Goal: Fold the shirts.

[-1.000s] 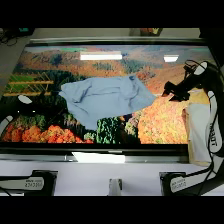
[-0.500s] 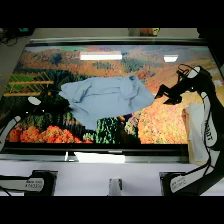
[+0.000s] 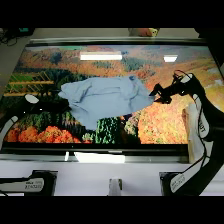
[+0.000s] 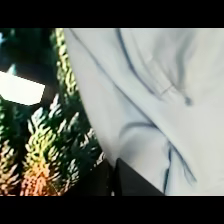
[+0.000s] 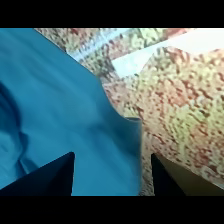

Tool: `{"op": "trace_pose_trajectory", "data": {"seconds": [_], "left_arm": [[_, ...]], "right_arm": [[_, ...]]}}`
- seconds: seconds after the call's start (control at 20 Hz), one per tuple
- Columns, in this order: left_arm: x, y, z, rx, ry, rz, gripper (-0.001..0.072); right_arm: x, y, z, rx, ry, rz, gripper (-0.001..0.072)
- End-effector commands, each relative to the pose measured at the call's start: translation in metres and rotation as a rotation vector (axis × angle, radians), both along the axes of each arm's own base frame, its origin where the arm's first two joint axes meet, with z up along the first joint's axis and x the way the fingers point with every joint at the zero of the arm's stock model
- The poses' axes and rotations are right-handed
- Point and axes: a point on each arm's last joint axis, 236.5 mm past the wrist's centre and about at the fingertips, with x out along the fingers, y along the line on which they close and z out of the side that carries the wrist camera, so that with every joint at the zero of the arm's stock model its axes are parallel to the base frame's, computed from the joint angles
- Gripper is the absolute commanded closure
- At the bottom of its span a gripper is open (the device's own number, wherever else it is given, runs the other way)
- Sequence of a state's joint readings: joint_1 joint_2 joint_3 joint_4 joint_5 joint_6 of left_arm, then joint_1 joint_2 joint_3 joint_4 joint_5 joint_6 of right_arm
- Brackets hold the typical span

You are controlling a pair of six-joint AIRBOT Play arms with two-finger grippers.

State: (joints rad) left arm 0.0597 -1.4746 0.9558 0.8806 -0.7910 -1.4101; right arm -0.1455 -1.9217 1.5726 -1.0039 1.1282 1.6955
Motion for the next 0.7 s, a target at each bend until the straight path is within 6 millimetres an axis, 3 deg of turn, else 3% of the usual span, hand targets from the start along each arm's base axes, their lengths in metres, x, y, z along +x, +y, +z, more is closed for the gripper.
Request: {"op": "trace_pose_trajectory", "data": {"seconds": [0.0, 0.05, 0.15, 0.25, 0.3, 0.35, 0.4, 0.45, 0.5, 0.55, 0.6, 0.65], "left_arm": [[0.001, -0.001, 0.014, 0.002, -0.033, -0.013, 0.0676], [0.001, -0.002, 0.02, 0.001, -0.045, -0.015, 0.0677], [0.001, -0.008, 0.046, 0.009, -0.109, -0.058, 0.0679], [0.006, -0.019, 0.11, 0.073, -0.31, -0.201, 0.068], [0.01, -0.021, 0.165, 0.123, -0.466, -0.264, 0.068], [0.014, -0.018, 0.234, 0.168, -0.634, -0.268, 0.068], [0.012, -0.011, 0.309, 0.204, -0.806, -0.234, 0.068], [-0.002, -0.001, 0.4, 0.248, -1.012, -0.178, 0.068], [-0.029, 0.009, 0.486, 0.289, -1.213, -0.111, 0.0679], [-0.073, 0.018, 0.572, 0.333, -1.425, -0.037, 0.0679], [-0.121, 0.023, 0.638, 0.353, -1.6, 0.031, 0.0679], [-0.172, 0.022, 0.689, 0.358, -1.744, 0.078, 0.0679]], "right_arm": [[0.011, 0.007, -0.014, 0.051, -0.006, -0.058, 0.055], [0.012, 0.01, -0.01, 0.068, -0.01, -0.058, 0.069], [0.02, 0.02, 0.021, 0.098, -0.099, 0.023, 0.0691], [0.032, 0.017, 0.085, 0.045, -0.26, 0.108, 0.0691], [0.04, 0.012, 0.136, 0.0, -0.375, 0.118, 0.0691], [0.044, 0.008, 0.196, -0.049, -0.509, 0.127, 0.0691], [0.042, 0.004, 0.271, -0.114, -0.681, 0.136, 0.0691], [0.029, -0.001, 0.344, -0.182, -0.843, 0.124, 0.0691], [0.003, -0.009, 0.421, -0.268, -1.013, 0.091, 0.069], [-0.033, -0.018, 0.489, -0.355, -1.162, 0.039, 0.069], [-0.073, -0.026, 0.541, -0.426, -1.275, -0.023, 0.069], [-0.116, -0.034, 0.579, -0.488, -1.355, -0.082, 0.0691]]}}
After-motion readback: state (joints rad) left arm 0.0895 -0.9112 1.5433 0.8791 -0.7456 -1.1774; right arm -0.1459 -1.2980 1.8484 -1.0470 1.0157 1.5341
